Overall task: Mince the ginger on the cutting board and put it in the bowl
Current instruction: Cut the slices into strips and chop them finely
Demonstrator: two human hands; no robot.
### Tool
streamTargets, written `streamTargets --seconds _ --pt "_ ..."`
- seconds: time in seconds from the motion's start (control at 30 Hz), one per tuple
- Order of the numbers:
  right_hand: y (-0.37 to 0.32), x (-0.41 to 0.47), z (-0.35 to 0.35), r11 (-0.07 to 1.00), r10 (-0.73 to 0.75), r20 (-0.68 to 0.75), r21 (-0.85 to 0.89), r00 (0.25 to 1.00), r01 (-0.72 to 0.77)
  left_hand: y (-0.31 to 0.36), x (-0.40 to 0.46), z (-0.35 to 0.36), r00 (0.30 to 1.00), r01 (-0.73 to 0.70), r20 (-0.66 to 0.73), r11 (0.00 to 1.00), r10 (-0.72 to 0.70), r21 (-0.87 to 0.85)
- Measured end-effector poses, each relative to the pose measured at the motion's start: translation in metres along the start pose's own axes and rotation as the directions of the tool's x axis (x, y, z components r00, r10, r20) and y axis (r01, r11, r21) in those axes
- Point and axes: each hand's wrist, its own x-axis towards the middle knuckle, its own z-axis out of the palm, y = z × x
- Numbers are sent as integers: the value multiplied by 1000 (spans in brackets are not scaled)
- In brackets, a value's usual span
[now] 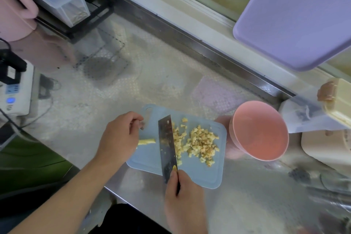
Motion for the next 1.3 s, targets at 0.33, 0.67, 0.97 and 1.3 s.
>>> streamTargets --seconds 0.33,0.67,0.97,1.3 --pt "17 9 -11 997 32 27 -71 999 -30 -22 -8 -19 995 -71 77 987 60 147" --pt "18 11 -18 996 28 47 -86 998 -24 -24 -6 -22 975 -169 201 915 100 366" --pt "16 11 -20 998 17 35 -59 999 -15 -23 -1 -15 954 -239 266 885 138 399" --pt "14 10 -18 996 7 46 -87 999 -3 -23 -12 -30 904 -240 411 938 122 251"
